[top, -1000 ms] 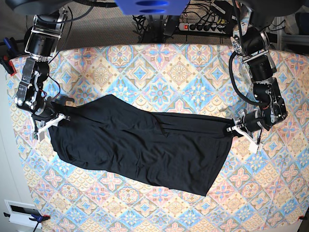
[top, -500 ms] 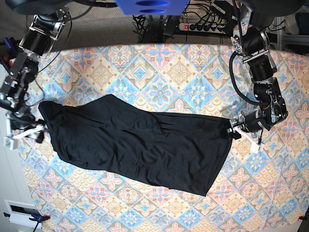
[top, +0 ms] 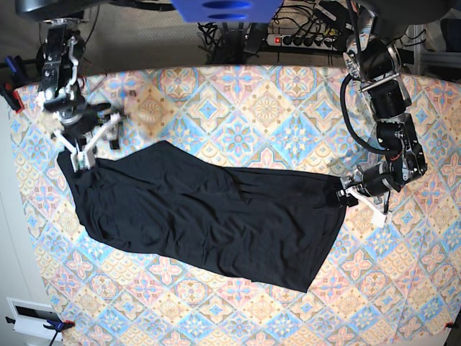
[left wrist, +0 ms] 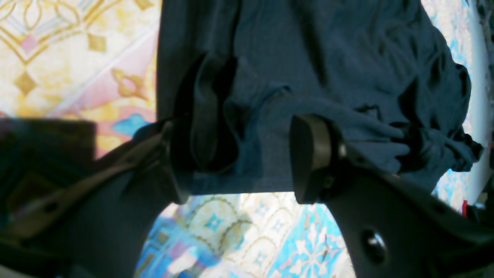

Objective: Layout the t-shirt on the table in an organized manner, then fold the t-shirt properly
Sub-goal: 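Release the shirt corner with the right gripper and lift it away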

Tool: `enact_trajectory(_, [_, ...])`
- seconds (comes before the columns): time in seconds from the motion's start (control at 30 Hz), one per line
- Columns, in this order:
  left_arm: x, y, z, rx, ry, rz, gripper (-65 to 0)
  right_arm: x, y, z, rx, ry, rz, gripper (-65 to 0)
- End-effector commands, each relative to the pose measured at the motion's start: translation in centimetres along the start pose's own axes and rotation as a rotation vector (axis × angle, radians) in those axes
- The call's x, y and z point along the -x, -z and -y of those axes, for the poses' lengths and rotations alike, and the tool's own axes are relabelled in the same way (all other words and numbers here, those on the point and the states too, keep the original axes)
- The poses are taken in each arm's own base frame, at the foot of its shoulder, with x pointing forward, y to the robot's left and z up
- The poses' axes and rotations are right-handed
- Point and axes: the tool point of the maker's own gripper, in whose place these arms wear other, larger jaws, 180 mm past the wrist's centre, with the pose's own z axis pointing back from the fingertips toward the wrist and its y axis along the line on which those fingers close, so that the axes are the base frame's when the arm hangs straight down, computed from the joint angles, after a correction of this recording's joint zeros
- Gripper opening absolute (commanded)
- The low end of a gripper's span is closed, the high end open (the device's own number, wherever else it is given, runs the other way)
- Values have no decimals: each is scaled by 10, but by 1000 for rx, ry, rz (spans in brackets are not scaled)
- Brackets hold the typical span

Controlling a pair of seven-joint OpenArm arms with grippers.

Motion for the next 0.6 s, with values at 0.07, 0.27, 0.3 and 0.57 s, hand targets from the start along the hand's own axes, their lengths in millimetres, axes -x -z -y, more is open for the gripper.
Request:
enact_trajectory(0.07, [-22,-8,4,8,24,56,-287,-2,2,-18,17,-249,24,-330])
enact_trajectory(0.27, [-21,-8,3,4,25,53,-287,12,12,-64,113,-788,15,-330])
enact_trajectory(0.3, [-21,-8,3,3,27,52,-287,12,12,-69,135,-865,17,-330])
enact_trajectory(0.57, [-22,-8,4,8,25,55,-286,19,9,-111,125,-1098,61,-330])
